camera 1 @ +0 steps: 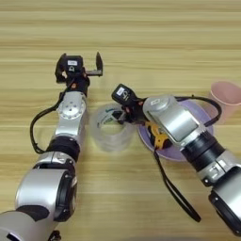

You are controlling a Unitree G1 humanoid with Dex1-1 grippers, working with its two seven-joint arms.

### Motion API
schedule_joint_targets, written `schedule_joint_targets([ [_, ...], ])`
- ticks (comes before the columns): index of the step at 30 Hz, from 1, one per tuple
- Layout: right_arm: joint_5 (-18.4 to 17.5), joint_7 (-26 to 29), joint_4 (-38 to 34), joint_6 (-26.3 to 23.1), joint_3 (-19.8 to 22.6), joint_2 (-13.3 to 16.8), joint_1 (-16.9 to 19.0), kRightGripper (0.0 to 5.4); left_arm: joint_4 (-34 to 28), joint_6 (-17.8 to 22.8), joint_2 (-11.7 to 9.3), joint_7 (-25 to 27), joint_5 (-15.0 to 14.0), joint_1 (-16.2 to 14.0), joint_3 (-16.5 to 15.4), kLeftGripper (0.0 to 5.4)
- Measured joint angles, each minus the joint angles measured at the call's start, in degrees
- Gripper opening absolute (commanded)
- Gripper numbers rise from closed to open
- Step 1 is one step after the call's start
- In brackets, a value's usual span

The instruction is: Move the objects on the table

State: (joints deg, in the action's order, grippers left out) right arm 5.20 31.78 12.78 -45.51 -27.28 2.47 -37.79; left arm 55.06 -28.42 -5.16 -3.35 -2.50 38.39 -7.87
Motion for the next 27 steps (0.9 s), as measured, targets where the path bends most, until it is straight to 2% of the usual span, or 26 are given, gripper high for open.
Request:
schedule_joint_targets([
  [11,-2.1,0.3,-11.6,-5.9,1.3,2.9,2.5,1.22,0.2,0.4,0.0,0.0,0.0,0.0,0.1,5.4],
  [24,-5.6,-0.6,-22.8,-11.7,4.8,4.4,2.6,1.17,0.4,0.5,0.0,0.0,0.0,0.0,0.1,5.4],
  [27,-6.9,-0.8,-27.9,-14.0,6.6,6.0,2.9,1.17,0.5,0.5,0.0,0.0,0.1,0.0,0.2,5.4],
])
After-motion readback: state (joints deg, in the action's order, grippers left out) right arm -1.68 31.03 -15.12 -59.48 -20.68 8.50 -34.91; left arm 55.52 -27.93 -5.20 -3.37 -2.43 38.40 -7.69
